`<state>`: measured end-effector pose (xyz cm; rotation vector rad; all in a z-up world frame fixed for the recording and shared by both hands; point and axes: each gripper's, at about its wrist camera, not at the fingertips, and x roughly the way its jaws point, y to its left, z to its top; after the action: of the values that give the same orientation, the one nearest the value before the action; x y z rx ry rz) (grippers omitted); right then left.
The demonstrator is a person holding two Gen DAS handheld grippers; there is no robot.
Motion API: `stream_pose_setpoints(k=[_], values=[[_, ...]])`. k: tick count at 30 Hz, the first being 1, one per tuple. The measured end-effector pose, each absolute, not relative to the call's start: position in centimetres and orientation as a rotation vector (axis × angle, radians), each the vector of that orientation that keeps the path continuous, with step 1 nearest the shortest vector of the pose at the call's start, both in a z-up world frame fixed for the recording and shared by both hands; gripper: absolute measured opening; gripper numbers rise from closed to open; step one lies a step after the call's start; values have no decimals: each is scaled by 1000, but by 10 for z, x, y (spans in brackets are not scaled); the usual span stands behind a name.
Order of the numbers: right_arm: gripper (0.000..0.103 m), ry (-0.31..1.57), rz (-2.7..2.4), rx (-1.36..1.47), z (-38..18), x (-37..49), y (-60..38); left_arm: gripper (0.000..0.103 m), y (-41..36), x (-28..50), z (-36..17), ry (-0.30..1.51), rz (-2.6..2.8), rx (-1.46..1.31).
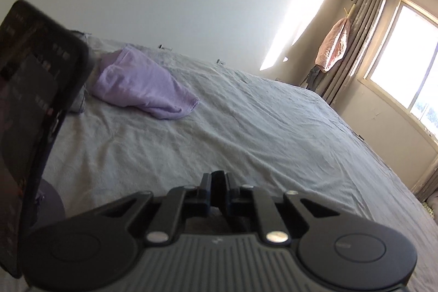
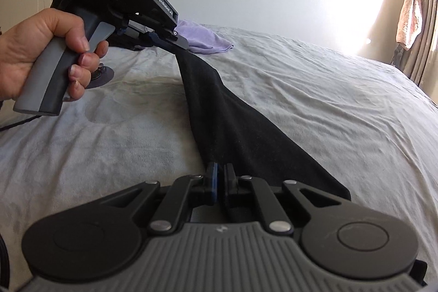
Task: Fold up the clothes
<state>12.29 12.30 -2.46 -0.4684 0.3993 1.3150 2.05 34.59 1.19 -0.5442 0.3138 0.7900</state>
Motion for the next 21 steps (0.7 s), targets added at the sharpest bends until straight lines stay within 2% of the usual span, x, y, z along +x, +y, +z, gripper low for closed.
stream_pose_setpoints(k=[3,6,8,9,10,12,17,20,21], values=[[5,412,1354,-438,-22,123,121,10,347,26,9,385,841,-476],[4,431,1373,-468,-25,118,124,10,361,27,-5,472,847,-569],[4,441,1367,-474,-26,119,125,24,367,26,-10,495,844,-628],[5,446,1363,-476,-26,119,125,44,367,25,-11,495,841,-650],[8,447,1363,-470,-24,119,124,56,366,23,-11,491,839,-665],[12,439,1366,-459,-20,119,120,57,363,22,-10,485,830,-674],[13,416,1363,-514,-21,114,120,55,364,23,-20,507,801,-757],[17,409,1338,-546,-27,114,124,47,366,25,-22,497,816,-751],[21,405,1332,-554,-29,114,125,41,367,25,-22,494,821,-745]])
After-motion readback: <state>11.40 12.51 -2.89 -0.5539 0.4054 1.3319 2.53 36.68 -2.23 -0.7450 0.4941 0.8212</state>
